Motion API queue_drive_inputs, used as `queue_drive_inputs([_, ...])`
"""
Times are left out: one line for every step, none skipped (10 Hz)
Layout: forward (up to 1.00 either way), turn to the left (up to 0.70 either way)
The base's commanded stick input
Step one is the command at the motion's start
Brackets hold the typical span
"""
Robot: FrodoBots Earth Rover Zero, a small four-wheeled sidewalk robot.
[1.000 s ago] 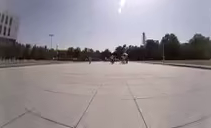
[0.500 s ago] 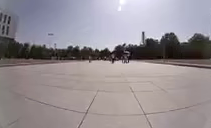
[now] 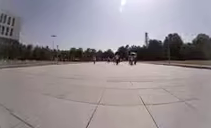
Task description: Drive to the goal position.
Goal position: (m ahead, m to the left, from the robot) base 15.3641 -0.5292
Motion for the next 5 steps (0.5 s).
queue_drive_inputs([1.00, 0.00])
queue_drive_inputs([1.00, 0.00])
queue_drive_inputs([1.00, 0.00])
queue_drive_inputs([1.00, 0.00])
queue_drive_inputs([1.00, 0.00])
